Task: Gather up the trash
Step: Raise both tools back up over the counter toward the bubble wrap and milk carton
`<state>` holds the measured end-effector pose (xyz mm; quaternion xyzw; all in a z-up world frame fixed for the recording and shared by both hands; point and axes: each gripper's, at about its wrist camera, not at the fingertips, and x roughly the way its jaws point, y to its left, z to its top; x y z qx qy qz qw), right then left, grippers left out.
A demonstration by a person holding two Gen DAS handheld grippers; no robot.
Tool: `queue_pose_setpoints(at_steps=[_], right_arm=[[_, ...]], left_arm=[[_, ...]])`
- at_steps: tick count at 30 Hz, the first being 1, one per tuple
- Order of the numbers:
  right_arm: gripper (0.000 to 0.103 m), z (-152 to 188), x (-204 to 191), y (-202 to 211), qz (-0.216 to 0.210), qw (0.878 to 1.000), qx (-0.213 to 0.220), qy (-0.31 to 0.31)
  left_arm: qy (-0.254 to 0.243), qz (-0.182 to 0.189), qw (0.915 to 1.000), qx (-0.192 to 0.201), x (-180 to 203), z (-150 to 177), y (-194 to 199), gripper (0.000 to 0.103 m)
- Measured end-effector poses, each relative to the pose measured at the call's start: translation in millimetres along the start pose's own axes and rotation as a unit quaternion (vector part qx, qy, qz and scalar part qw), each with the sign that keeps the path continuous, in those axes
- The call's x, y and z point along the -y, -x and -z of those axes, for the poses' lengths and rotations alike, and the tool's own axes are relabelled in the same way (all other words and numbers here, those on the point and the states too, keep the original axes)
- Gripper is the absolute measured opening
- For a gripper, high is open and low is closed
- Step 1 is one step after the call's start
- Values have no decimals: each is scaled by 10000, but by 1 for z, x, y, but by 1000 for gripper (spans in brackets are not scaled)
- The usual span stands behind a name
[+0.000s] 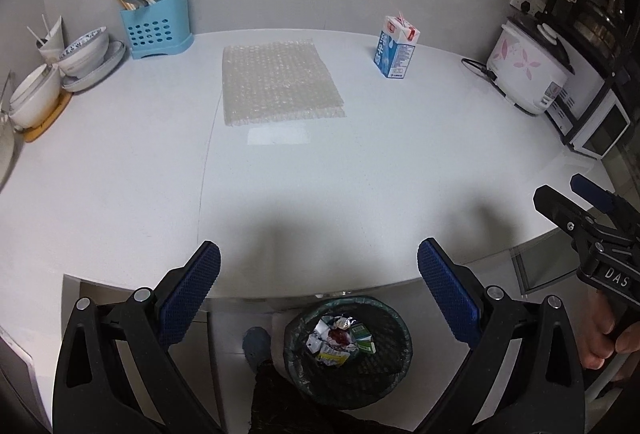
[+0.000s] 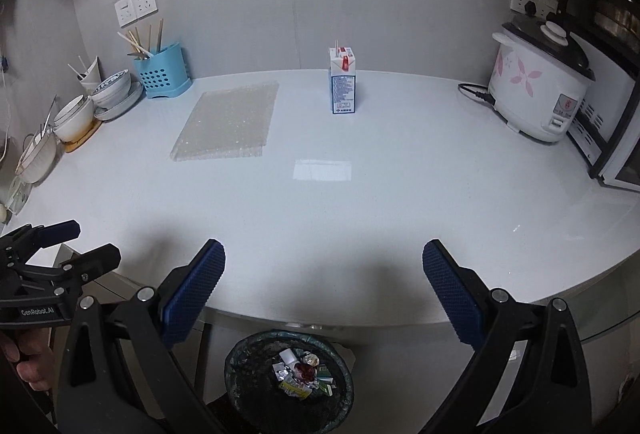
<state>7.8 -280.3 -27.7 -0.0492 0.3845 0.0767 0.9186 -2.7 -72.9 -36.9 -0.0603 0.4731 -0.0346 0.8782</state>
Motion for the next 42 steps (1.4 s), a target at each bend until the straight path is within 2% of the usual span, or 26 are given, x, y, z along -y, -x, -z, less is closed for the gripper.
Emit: queue_pose_setpoints(at_steps=[8,16,24,31,42], right_arm=[[95,-35,-4,-14,-12,9999,103,-29],[95,-75,0,-54,79,9996,90,-247],[95,-114,8,-115,290,9975,-65,-647],[95,-140,15,-174,456,9949,11,-905],[95,-169,29,-250,611,9932,100,-991]], left_arm=[[266,-141,9995,3,-23,-37,-2,97],[247,-215,9994,-74,-44,-85,-31,96],[221,-224,9990,-325,-66,-136,-82,96],[126,-251,9978,-608,-78,-176,-139,96],[114,-353,9942,-1014,-97,-214,-220,96]])
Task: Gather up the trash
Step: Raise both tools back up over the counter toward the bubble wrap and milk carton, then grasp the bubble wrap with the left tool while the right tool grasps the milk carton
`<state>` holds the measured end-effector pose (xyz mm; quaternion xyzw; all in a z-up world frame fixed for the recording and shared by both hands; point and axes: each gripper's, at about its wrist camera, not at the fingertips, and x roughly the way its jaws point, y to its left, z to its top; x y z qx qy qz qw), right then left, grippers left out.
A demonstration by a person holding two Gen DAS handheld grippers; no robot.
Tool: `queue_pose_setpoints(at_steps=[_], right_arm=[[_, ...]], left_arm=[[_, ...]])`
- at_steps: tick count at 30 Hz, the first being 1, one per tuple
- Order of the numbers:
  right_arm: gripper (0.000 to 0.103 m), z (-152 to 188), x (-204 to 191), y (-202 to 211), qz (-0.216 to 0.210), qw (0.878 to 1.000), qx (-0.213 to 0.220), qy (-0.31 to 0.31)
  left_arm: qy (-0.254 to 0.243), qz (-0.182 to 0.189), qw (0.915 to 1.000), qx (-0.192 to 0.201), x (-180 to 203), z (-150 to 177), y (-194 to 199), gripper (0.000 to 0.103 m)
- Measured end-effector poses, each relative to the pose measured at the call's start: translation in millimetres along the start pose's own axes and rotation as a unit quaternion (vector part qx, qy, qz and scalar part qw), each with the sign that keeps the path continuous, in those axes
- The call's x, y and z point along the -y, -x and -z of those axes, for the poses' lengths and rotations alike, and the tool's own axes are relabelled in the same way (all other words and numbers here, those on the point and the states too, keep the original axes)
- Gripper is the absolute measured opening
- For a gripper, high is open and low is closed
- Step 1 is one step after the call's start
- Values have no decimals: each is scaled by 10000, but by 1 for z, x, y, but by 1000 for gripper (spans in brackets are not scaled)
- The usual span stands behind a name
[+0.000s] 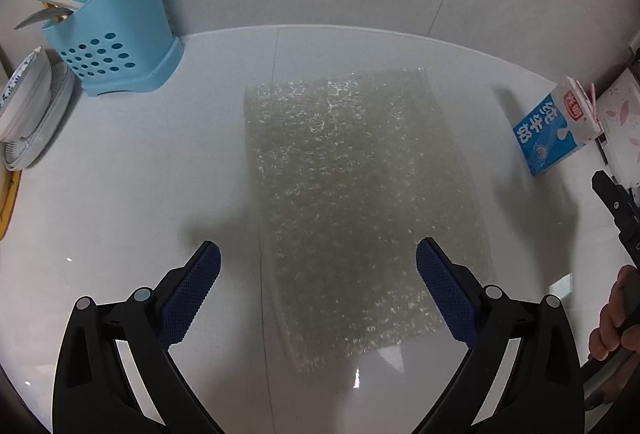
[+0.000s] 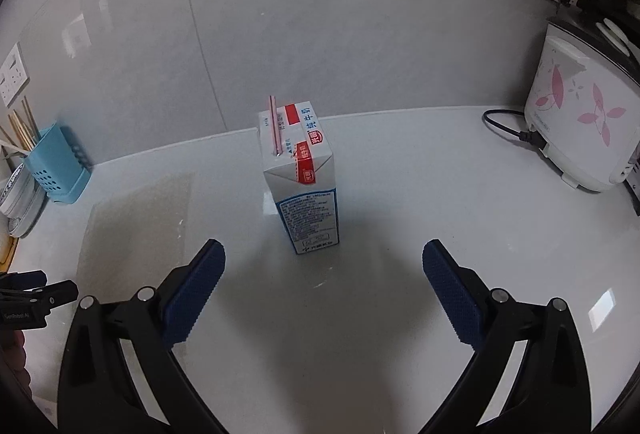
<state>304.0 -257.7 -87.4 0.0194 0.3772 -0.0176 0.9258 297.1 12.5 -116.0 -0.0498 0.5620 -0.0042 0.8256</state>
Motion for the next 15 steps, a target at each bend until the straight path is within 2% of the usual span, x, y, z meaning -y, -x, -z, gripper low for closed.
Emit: queue_pose_setpoints(at_steps=[9,15], right_arm=[[95,-10,-10,-39,30,9999,-104,74],[93,-20,-24,-53,243,9995,-164,124]], left_arm=[[109,-112,9995,-274,-10,-21,-46,96],[-74,-212,9990,-381,0,-27,-60,92]])
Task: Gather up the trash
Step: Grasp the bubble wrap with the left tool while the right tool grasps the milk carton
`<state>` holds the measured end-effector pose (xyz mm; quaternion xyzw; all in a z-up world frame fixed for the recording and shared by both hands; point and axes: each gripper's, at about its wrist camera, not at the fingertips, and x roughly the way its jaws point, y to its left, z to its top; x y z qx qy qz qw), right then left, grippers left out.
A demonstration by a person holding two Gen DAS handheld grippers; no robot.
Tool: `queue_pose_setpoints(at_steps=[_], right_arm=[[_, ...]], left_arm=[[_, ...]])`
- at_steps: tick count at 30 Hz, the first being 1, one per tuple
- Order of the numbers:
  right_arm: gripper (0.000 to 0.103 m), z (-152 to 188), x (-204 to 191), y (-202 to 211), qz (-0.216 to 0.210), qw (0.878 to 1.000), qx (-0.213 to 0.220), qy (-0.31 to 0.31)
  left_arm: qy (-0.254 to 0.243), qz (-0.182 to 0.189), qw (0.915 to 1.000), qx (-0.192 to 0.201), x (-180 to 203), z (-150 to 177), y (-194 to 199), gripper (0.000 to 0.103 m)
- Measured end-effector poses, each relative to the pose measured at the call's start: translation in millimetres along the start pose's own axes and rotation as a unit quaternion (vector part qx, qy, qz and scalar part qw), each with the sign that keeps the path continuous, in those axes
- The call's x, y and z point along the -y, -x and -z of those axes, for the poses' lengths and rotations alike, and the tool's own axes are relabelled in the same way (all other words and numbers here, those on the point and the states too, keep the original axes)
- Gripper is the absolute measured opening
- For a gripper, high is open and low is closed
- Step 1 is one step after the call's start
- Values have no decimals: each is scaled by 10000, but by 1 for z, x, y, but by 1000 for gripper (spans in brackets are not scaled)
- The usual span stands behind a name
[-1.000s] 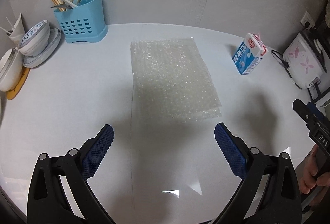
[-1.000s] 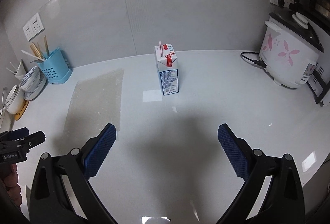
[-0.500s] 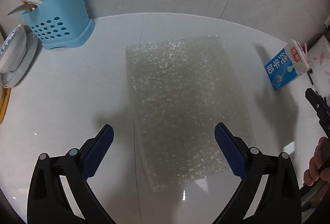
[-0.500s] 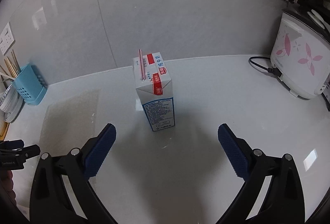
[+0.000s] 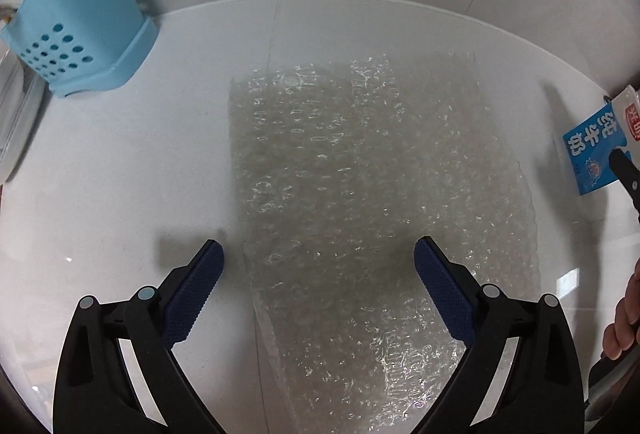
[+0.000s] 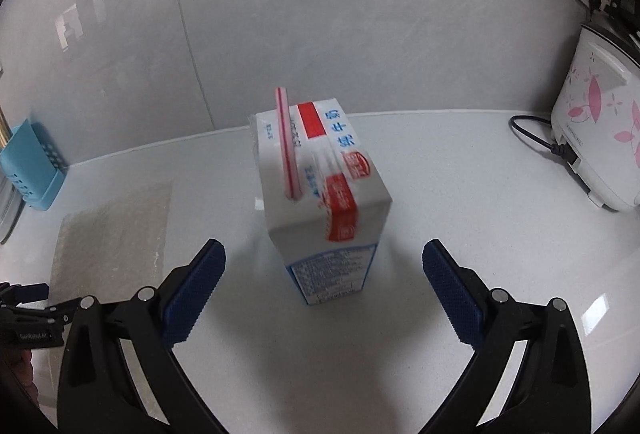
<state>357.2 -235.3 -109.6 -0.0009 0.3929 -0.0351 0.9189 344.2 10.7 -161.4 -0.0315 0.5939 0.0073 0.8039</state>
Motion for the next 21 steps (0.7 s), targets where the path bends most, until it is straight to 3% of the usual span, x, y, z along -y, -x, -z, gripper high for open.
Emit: queue_pose_setpoints(at_steps=[2,5,7,8,9,21], right_arm=[[91,-3,-3,-1,32,10000,-1,-22],[82,-6,-5,-5,86,9999,-46,-59],[69,-7,-6,-6,98,9999,-89,-93],[51,-8,-6,-8,149,9997,-158,-82],[41,-8,-6,-8,168,9997,-186,-79],[38,4,3,33,132,9999,-56,-37]], left_arm=[[-52,-31,10000,-65,5,-1,1,87],[-139,-32,9999,-93,13,-1,5,68],[-290,29,9995,-89,23,2,10,35],[-354,73,9993,-121,27,-2,13,23],[-382,87,9991,-176,30,-2,14,11],[-288,260,9990,243,24,15,48,7]])
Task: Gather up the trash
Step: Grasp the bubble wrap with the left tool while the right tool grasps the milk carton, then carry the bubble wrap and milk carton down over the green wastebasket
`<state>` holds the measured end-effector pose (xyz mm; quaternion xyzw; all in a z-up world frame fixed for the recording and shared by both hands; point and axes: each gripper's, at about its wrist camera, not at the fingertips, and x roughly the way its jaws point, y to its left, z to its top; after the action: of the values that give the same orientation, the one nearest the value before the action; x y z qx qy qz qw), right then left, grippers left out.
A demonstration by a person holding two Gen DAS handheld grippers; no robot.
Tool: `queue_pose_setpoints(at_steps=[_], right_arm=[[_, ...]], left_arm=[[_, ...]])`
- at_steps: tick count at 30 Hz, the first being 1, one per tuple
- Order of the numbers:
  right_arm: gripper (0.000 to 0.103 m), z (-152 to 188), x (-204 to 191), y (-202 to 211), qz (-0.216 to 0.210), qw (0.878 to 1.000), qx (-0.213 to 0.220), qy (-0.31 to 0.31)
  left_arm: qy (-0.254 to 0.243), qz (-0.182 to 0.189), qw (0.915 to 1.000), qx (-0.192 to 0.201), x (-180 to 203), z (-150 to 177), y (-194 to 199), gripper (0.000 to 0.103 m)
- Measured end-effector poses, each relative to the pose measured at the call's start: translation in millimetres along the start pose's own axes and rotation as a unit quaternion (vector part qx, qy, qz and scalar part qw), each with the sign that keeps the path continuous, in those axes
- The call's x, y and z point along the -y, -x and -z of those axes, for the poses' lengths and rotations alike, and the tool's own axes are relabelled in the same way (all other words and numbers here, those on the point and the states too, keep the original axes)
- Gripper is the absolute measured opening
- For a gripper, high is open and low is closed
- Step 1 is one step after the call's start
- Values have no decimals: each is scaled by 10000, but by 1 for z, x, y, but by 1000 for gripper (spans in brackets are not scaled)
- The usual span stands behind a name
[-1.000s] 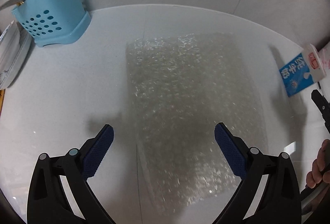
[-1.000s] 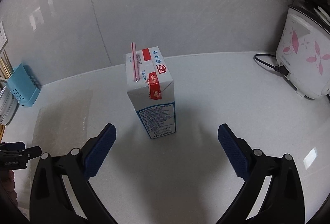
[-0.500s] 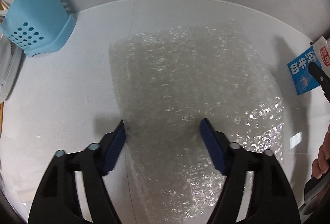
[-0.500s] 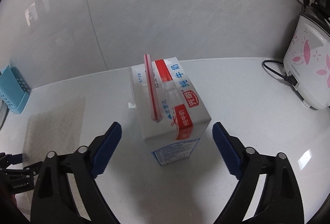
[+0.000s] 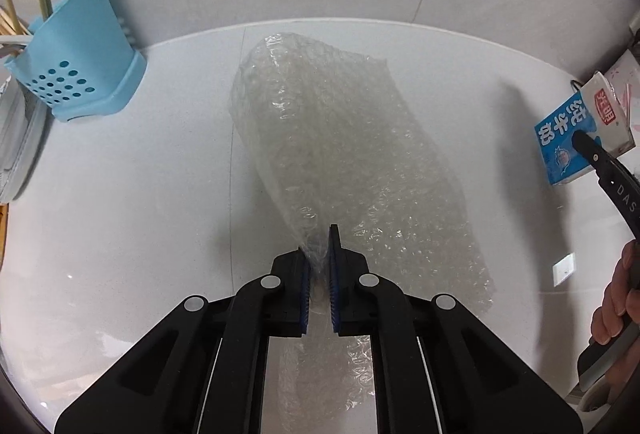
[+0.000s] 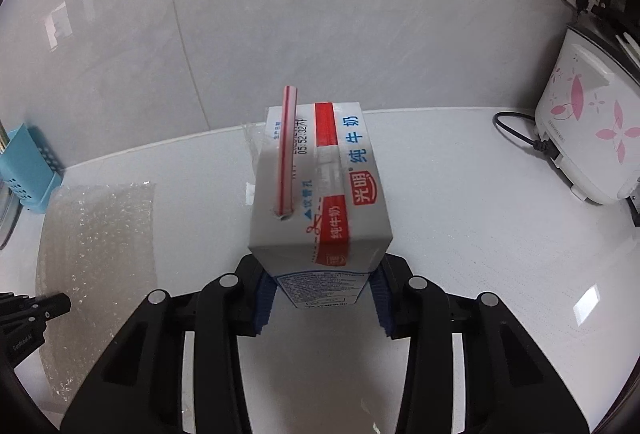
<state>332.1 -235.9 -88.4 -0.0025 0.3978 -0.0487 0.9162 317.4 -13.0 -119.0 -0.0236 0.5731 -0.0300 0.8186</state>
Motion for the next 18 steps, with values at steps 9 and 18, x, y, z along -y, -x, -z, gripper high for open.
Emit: queue_pose_setpoints(at_steps=[9,18], right_arm=[[38,13,10,47,-90,9999,111,97],[38,34,23,97,-123,9996,200,127]], left_arm=[[11,67,9998,211,3,11,29,6],[-13,143,9989,454,15,36,60,6]])
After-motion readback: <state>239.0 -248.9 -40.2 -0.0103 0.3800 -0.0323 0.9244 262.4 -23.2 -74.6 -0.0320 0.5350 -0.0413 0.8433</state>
